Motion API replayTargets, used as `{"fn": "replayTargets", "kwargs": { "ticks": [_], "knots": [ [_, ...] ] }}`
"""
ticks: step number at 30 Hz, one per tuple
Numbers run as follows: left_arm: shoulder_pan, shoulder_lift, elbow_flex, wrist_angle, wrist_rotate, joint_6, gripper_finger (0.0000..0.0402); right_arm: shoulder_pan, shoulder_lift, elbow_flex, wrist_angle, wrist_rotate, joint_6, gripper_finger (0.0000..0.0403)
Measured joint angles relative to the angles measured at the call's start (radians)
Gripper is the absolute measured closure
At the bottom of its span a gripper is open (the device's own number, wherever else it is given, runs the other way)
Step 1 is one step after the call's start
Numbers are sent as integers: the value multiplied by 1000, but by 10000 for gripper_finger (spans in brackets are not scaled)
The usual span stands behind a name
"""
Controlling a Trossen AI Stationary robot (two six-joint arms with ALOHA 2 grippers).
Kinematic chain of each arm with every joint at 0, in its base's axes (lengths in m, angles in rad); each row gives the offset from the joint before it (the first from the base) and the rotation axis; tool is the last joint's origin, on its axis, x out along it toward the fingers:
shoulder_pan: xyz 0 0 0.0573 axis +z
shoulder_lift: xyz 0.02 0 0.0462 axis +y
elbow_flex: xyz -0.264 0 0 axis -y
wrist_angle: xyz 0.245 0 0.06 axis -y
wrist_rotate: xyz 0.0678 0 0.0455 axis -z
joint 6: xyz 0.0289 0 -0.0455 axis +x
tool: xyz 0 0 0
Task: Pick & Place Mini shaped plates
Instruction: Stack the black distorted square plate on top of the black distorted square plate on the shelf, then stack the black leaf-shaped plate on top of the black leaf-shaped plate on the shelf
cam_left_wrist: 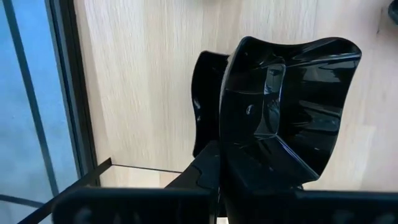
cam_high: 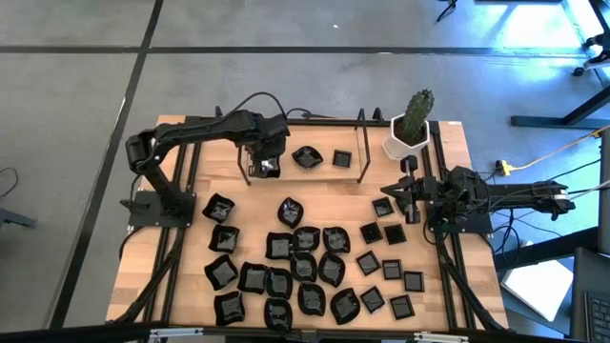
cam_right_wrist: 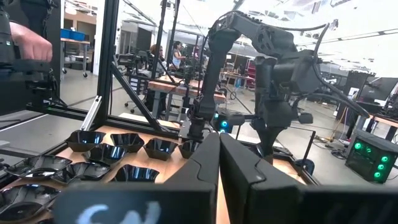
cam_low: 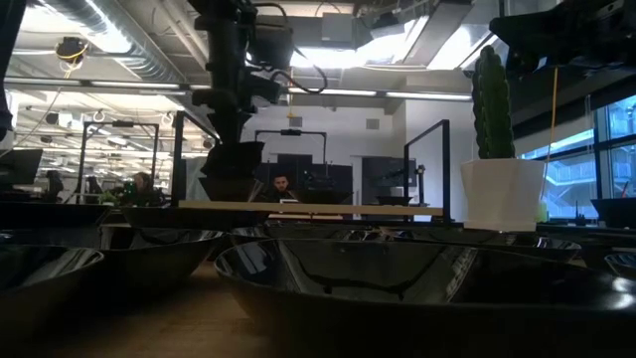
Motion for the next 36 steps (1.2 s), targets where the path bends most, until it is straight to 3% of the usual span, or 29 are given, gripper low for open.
{"fn": "replayTargets", "kwargs": {
  "ticks": [12, 22, 30, 36],
  "knots": [
    [3, 2, 0, -3, -17, 16, 362, 0, 0, 0, 0, 0, 1, 389],
    [-4, 1, 16, -8, -137, 6, 297, 0, 0, 0, 0, 0, 1, 389],
    [-155, -111, 294, -274, -180, -156, 290, 0, 0, 0, 0, 0, 0, 389],
    [-360, -341, 459, -214, -177, -364, 314, 0, 0, 0, -2, 0, 1, 389]
  ]
}}
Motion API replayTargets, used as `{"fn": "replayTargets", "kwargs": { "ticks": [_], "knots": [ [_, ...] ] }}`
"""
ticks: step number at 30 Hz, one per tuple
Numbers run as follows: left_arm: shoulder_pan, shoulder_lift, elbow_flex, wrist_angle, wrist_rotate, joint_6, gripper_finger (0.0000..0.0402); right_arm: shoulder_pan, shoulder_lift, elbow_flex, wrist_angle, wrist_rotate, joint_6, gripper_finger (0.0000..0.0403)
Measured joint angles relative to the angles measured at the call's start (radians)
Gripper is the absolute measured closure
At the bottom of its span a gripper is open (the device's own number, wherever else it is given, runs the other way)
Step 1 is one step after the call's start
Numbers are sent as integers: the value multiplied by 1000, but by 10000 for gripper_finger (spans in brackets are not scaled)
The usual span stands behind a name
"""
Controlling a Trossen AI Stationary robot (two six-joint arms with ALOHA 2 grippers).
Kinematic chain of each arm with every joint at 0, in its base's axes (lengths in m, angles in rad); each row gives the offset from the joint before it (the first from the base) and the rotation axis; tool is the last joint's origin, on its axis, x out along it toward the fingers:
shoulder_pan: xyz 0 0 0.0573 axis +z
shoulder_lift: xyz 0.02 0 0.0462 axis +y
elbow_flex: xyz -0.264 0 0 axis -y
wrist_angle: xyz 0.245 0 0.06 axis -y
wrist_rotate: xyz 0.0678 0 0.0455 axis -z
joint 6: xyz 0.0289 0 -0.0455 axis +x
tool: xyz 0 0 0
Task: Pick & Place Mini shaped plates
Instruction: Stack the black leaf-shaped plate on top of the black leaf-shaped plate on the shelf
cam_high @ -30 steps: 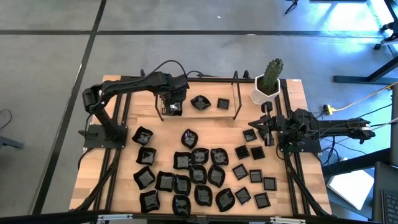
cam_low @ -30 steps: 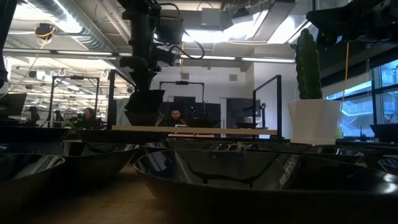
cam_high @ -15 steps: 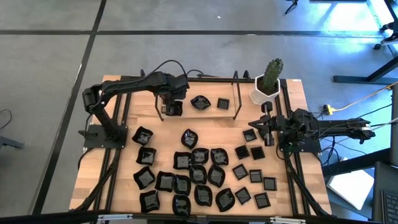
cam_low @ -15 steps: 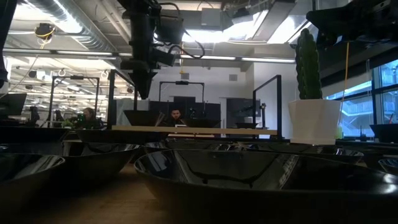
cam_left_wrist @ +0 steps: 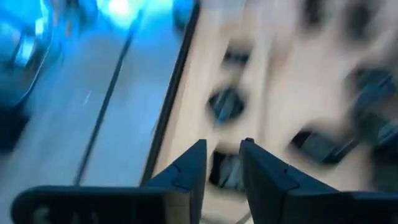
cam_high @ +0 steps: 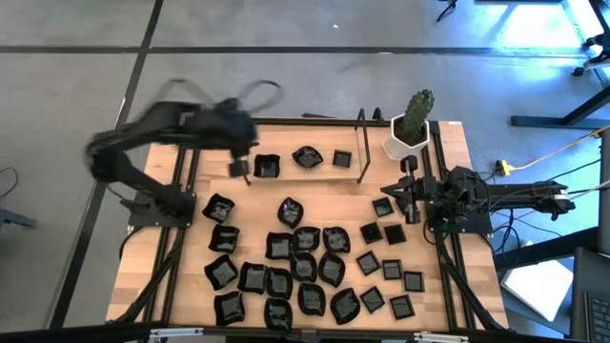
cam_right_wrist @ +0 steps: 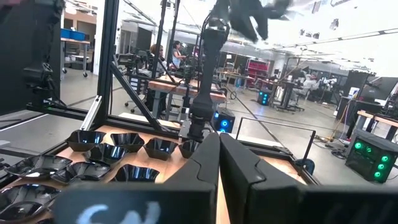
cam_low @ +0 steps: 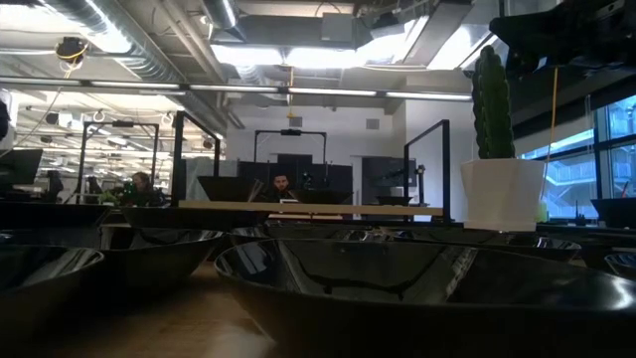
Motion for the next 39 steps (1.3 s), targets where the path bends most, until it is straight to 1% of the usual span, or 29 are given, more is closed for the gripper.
{"fn": "replayTargets", "kwargs": {
  "ticks": [2, 3, 5, 6, 8, 9, 10, 12, 15, 16, 17, 19, 22, 26, 30, 34, 39],
  "knots": [
    [-71, -93, -13, 64, -1, -63, 324, 0, 0, 0, 0, 0, 0, 389],
    [-110, -143, -35, 94, -19, -89, 330, 0, 0, 0, -1, 0, 0, 389],
    [-178, -239, -111, 148, -99, -128, 341, 0, 0, 0, -3, 0, 0, 389],
    [-208, -287, -169, 180, -158, -140, 348, 0, 0, 0, -3, 1, 0, 389],
    [-256, -392, -329, 269, -273, -142, 361, 0, 0, 0, -3, 1, 0, 389],
    [-272, -441, -421, 327, -305, -123, 368, 0, 0, 0, -3, 1, 0, 389],
    [-283, -494, -524, 392, -309, -90, 375, 0, 0, 0, -3, 1, 0, 389],
    [-286, -589, -724, 564, -247, 12, 389, 0, 0, 0, -6, 1, 4, 389],
    [-285, -736, -981, 887, -8, 164, 398, 0, 0, 0, -15, 1, 5, 389],
    [-285, -786, -1048, 975, 60, 198, 398, 0, 0, 0, -15, 1, 7, 389],
    [-284, -830, -1104, 1051, 102, 225, 398, 0, 0, 0, -15, 1, 7, 389],
    [-270, -903, -1200, 1141, 121, 247, 399, 0, 0, 0, -15, 1, 5, 389],
    [-245, -986, -1319, 1224, 138, 251, 400, 0, 0, 0, -15, 2, 4, 389],
    [-209, -1095, -1457, 1335, 129, 270, 400, 0, 0, 0, -16, 1, 8, 389],
    [-179, -1188, -1586, 1469, 191, 275, 400, 0, 3, 0, -21, 1, 26, 389],
    [-150, -1241, -1688, 1540, 188, 292, 400, 0, 12, 0, -22, 2, 24, 389],
    [-128, -1260, -1746, 1554, 235, 266, 399, 0, 16, 0, -21, 2, 25, 389]
  ]
}}
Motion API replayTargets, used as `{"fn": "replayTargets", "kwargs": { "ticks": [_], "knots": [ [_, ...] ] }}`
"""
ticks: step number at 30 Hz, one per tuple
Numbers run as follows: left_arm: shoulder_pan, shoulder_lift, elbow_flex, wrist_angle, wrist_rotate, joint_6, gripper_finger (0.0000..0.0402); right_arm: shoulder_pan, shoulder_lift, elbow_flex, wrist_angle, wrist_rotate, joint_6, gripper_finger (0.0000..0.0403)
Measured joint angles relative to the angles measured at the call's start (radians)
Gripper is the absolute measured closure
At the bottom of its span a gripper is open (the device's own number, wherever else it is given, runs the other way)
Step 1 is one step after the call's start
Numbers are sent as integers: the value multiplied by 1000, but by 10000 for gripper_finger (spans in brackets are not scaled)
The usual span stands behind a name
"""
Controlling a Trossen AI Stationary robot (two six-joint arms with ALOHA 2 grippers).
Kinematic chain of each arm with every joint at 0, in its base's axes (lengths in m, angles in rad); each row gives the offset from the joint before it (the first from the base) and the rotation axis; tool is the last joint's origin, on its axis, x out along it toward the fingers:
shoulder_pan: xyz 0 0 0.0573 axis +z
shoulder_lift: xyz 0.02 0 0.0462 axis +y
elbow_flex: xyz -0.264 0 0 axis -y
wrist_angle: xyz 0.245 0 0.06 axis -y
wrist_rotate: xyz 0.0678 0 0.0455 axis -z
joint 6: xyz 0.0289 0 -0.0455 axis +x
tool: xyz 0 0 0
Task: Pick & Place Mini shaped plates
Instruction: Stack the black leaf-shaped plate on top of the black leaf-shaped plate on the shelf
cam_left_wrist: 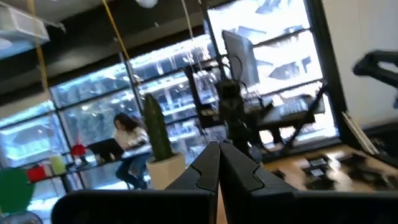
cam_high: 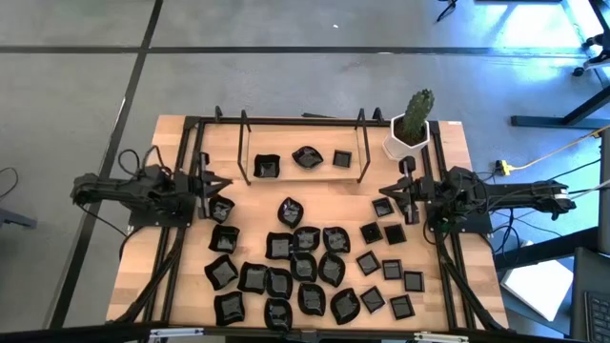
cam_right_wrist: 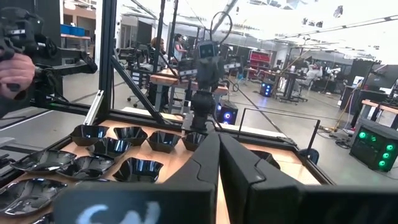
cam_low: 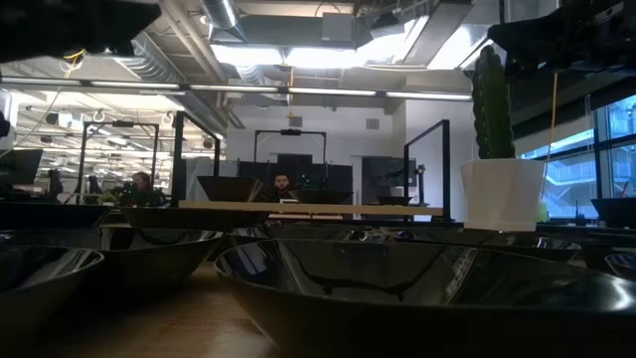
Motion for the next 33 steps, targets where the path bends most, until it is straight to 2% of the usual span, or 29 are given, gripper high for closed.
{"fn": "replayTargets", "kwargs": {
  "ticks": [8, 14, 21, 23, 27, 29, 33],
  "knots": [
    [1, -1, -62, -28, -72, 6, 399, 0, 25, 0, 0, 1, -4, 389],
    [1, -2, -62, -28, -72, -1, 397, 0, 44, 0, 9, 1, -16, 389],
    [1, -2, -62, -28, -72, -2, 393, 0, 106, 0, 151, 1, 18, 390],
    [1, -2, -62, -27, -72, -3, 395, 11, 148, 3, 208, -24, 24, 393],
    [1, -2, -62, -27, -72, -3, 397, 83, 277, 96, 180, -59, 22, 399],
    [1, -2, -62, -27, -72, -3, 397, 133, 374, 175, 108, -23, 12, 397],
    [1, -2, -62, -27, -72, -3, 398, 229, 592, 350, -98, 150, 0, 393]
  ]
}}
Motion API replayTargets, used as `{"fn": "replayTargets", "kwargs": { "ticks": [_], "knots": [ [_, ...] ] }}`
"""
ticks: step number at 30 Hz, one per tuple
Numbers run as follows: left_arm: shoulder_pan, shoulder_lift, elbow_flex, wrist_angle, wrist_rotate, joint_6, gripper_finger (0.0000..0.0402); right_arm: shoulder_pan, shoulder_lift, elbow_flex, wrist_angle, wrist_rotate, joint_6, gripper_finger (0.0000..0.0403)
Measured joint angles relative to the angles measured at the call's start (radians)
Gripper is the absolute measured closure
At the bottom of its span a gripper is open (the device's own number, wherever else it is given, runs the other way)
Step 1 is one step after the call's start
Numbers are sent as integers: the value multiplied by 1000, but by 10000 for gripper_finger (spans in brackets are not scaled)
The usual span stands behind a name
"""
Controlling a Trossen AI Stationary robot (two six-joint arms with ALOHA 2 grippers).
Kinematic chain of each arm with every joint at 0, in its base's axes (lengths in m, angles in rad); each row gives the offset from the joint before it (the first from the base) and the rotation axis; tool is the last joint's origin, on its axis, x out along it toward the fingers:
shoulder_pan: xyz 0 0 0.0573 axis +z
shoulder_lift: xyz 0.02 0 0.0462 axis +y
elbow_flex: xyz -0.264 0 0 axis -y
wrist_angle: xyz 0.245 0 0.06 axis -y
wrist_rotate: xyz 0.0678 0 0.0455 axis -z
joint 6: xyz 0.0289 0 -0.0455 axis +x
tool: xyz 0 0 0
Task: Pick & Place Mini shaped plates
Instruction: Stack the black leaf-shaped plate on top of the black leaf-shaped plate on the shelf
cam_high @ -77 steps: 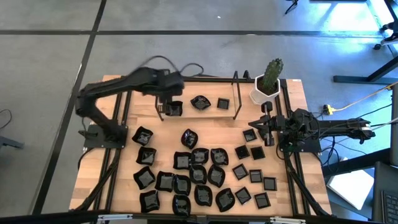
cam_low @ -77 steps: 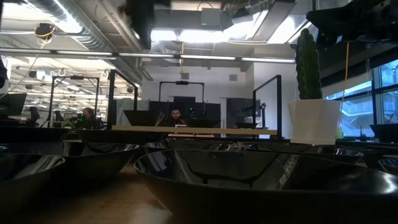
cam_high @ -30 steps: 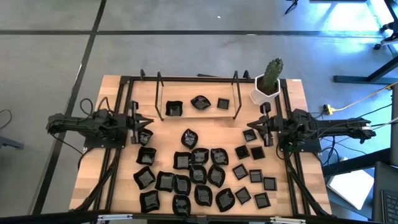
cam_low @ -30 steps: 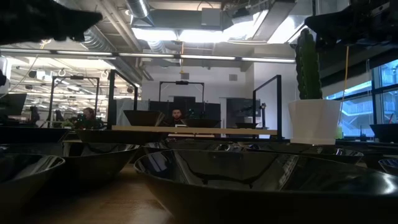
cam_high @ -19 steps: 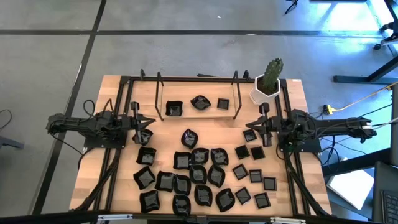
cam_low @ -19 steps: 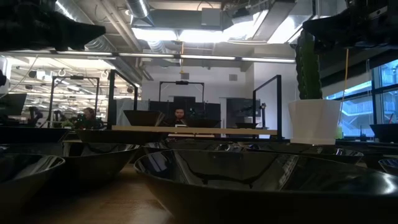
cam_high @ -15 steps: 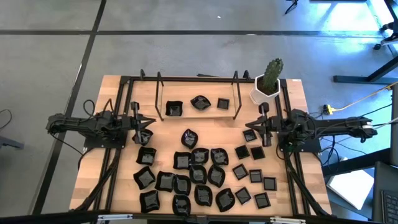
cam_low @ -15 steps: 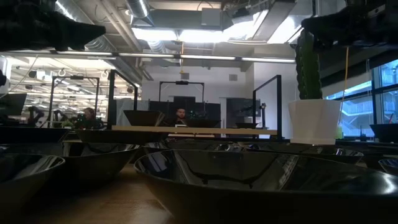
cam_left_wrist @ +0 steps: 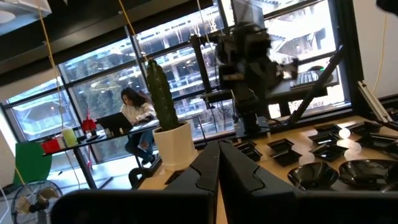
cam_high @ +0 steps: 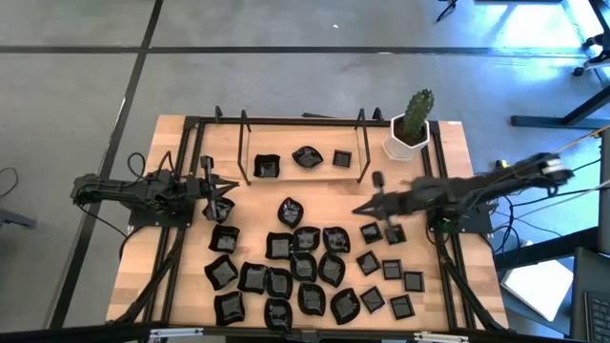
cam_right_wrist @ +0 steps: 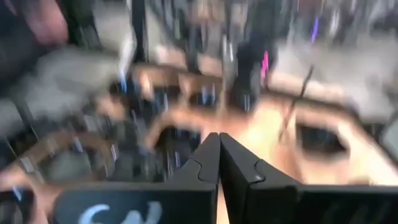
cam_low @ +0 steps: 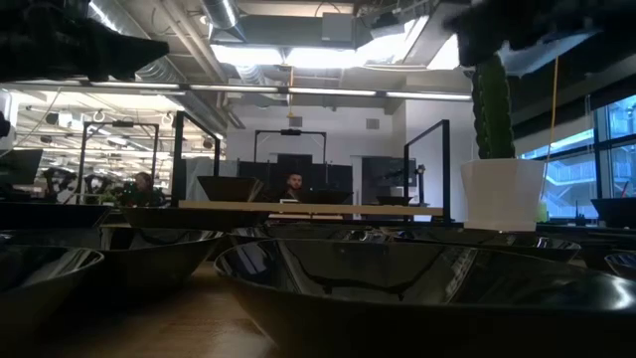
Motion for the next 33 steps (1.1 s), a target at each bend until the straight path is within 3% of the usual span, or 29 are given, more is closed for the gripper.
{"fn": "replayTargets", "kwargs": {
  "ticks": [4, 12, 16, 24, 33],
  "knots": [
    [0, 0, 0, 0, 0, 0, 394, 42, 206, 153, -121, 122, -15, 395],
    [0, 0, 0, 1, 0, -22, 398, 36, 504, 414, -201, 127, 11, 379],
    [0, 0, 0, 2, 0, -42, 395, 10, 610, 500, -234, 84, -1, 366],
    [0, 1, 0, 2, 0, -46, 398, -71, 787, 533, -206, -160, 47, 361],
    [0, 1, 0, 2, 0, -45, 394, -117, 846, 541, -209, -203, 129, 340]
  ]
}}
